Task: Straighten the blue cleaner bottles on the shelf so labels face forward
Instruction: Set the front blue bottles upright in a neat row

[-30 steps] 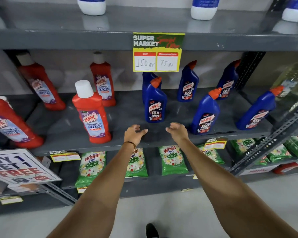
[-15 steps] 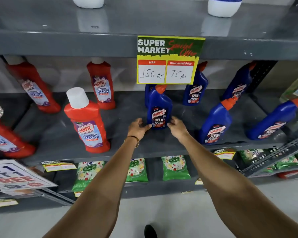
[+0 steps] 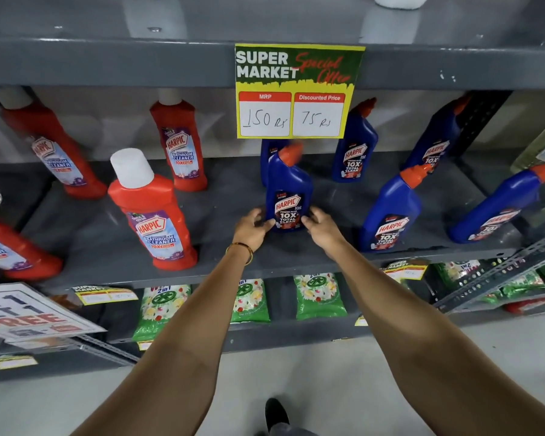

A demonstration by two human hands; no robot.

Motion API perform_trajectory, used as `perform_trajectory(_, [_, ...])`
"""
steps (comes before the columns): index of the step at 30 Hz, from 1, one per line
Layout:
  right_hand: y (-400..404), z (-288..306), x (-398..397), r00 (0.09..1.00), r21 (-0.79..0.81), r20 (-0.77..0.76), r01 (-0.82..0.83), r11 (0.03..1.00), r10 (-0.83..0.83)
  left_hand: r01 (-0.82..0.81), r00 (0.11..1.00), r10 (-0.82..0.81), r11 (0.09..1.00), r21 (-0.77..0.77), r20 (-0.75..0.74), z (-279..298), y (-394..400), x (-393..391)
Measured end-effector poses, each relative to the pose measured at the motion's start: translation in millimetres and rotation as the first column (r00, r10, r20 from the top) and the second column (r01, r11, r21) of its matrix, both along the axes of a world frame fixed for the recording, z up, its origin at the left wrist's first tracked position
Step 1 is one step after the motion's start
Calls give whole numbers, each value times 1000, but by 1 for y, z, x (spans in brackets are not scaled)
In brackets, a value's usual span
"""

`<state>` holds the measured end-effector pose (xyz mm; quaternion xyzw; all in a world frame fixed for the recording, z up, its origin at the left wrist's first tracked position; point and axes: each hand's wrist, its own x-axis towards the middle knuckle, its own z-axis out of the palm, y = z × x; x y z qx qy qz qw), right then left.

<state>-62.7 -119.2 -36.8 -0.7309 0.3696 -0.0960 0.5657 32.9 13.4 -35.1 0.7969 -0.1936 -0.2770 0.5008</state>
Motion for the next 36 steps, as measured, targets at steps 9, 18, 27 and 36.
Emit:
perform_trajectory(9, [13,-9,-26,1000,9,-19,2,1000,-2,-60,995,61,998,-6,83,3,19,-32])
perform_trajectory(18, [19,-15,-41,999,-35,-31,-23,999,22,-76,993,79,997,-34,93,4,32,-51])
perform_trajectory(27, [23,-15,-49,998,-53,-40,-46,998,44,-77,992,80,996,-40,96,4,38,-59])
perform_trajectory(36, [29,-7,-56,998,-71,-37,-59,996,56,-79,992,81,996,-29,101,6,39,-63])
